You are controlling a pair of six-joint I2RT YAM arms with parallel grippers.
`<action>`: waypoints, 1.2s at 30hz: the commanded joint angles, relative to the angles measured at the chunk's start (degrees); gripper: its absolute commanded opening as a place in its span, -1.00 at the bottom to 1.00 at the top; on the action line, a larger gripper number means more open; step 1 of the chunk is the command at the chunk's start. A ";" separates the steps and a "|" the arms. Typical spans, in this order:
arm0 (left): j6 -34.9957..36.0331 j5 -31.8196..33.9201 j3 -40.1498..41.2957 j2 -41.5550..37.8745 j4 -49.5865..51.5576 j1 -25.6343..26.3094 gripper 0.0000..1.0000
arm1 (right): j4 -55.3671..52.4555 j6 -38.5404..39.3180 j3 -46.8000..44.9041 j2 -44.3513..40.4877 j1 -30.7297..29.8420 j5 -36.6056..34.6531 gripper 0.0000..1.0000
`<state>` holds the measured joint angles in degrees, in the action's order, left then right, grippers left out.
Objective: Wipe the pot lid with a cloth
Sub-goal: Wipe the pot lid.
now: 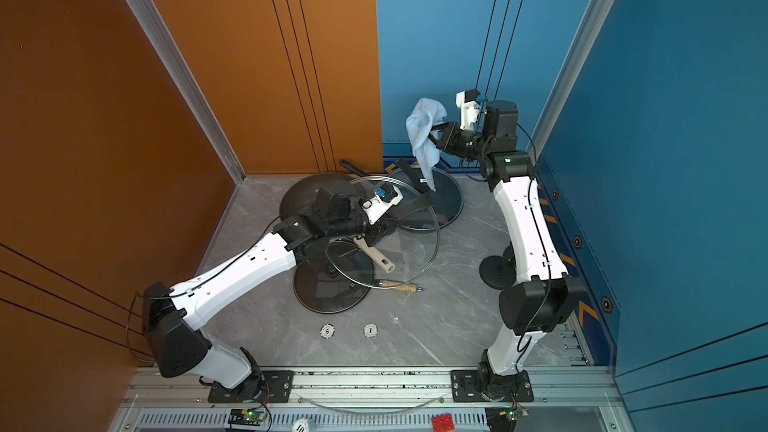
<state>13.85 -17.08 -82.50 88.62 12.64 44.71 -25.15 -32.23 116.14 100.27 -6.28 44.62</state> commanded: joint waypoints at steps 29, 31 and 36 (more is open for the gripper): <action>16.00 -22.48 -1.13 -2.93 1.20 -3.36 -1.00 | -27.34 22.99 -2.96 9.72 -22.14 8.86 -1.00; 16.14 -21.86 -1.09 -3.08 1.46 -3.25 -1.00 | -29.94 25.26 -1.51 11.15 -22.91 6.12 -1.00; 14.96 -19.42 1.09 -4.71 -1.25 -3.34 -1.00 | -33.50 28.81 -0.24 11.69 -23.54 -3.84 -1.00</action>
<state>27.16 -36.60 -79.59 89.32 20.88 41.34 -52.25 -8.19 115.04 111.09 -29.26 51.11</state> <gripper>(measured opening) 0.347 0.080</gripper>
